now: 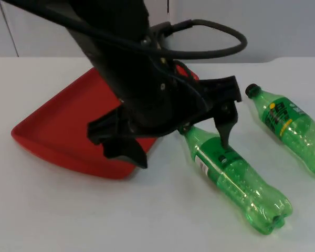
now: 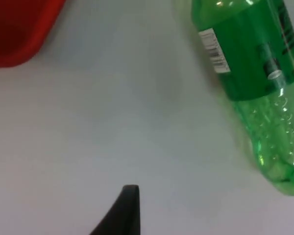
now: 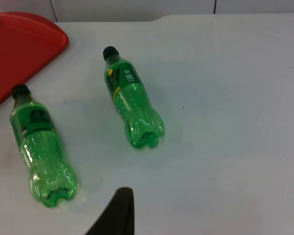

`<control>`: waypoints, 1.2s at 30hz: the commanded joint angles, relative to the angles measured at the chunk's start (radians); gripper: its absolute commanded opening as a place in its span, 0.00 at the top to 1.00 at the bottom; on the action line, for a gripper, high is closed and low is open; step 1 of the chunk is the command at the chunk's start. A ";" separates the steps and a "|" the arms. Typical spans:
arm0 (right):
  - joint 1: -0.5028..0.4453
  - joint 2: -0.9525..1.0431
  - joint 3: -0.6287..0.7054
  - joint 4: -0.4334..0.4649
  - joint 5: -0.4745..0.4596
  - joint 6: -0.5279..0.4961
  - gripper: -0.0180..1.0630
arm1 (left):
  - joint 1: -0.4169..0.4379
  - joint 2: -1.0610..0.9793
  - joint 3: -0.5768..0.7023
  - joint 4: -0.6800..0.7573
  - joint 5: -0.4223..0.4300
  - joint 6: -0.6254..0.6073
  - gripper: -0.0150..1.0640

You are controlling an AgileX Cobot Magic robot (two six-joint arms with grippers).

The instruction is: Place the bottle upright on the tray.

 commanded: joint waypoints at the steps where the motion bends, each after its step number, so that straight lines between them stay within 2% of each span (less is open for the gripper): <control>1: -0.006 -0.005 0.006 0.003 -0.006 -0.001 0.02 | -0.005 0.047 -0.066 -0.047 -0.010 -0.020 0.01; 3: -0.006 -0.005 0.006 0.003 -0.006 -0.001 0.02 | -0.005 0.063 -0.093 -0.054 -0.003 -0.020 0.01; 7: -0.006 -0.005 0.006 0.003 -0.006 -0.001 0.02 | -0.041 0.165 -0.226 -0.013 0.068 -0.061 0.01; 14: -0.006 -0.005 0.006 0.003 -0.006 -0.001 0.02 | -0.072 0.301 -0.400 -0.003 0.089 -0.119 0.01; 18: -0.006 -0.005 0.006 0.003 -0.006 -0.001 0.02 | -0.088 0.355 -0.491 0.242 0.213 -0.336 0.01; 19: -0.006 -0.005 0.006 0.003 -0.006 -0.001 0.02 | -0.088 0.355 -0.491 0.242 0.213 -0.336 0.01; 22: -0.006 -0.005 0.006 0.003 -0.006 -0.001 0.02 | -0.099 0.364 -0.502 0.367 0.265 -0.497 0.01; 26: -0.006 -0.005 0.006 0.003 -0.006 -0.001 0.02 | -0.083 0.372 -0.513 0.364 0.271 -0.514 0.01; 29: -0.006 -0.005 0.006 0.003 -0.006 -0.001 0.02 | -0.083 0.372 -0.513 0.430 0.267 -0.592 0.01; 34: -0.006 -0.005 0.006 0.003 -0.006 -0.001 0.02 | -0.083 0.384 -0.513 0.453 0.267 -0.652 0.01; 36: -0.006 -0.005 0.006 0.003 -0.006 -0.001 0.02 | -0.083 0.406 -0.513 0.451 0.242 -0.667 0.01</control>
